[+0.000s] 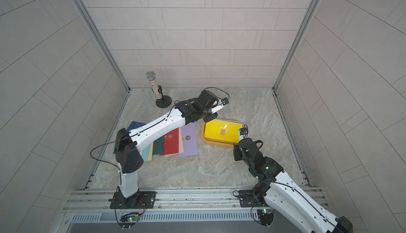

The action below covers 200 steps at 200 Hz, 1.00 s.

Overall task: Put the sealed envelopes into the storage box
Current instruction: Place the envelope in the storage box, then pick up the envelope from the center of the board.

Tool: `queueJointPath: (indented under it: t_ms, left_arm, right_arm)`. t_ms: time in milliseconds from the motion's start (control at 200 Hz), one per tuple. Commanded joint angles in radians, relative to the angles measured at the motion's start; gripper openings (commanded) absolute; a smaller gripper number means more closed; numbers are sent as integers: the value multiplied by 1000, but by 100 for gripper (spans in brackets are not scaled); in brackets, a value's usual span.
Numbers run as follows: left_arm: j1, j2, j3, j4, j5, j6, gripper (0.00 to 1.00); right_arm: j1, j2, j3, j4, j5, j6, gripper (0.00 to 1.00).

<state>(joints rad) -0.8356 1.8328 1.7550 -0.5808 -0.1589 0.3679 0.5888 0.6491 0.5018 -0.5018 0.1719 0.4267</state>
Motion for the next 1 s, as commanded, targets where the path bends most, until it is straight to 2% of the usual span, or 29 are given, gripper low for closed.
queueJointPath:
  t_ms: [0,140,185,230,345,475,645,830,996]
  left_arm:
    - [105,-202,-251,72,34,-400,48]
    - [322,-490,-691,228,240,-815,50]
    - [384,-552,-791,237,270,-902,50]
    - [424,-594,-865,216,275,-955,50]
    - [485,-615,-943,128,265,-979,48]
    - [511,-579,-931,13,205,-973,46]
    - [557,-553,-999,79,192,-1024,44]
    - [601,-568,-1074,153,146,-1058,42]
    - [645,-528,-1109,234,257,-1055,38]
  right_arm:
    - [3,52,56,-2,-35,-2,41]
    - [15,188,117,72,-150,25,41]
    - [41,254,157,105,-203,38,40]
    - [91,327,202,118,-201,53,40]
    - [238,539,356,138,-169,52,40]
    - [300,780,535,175,-261,116,41]
    - [325,1050,803,102,-354,184,43]
    - [323,1240,965,74,-425,271,46]
    - [307,1346,1044,63,-441,322,47]
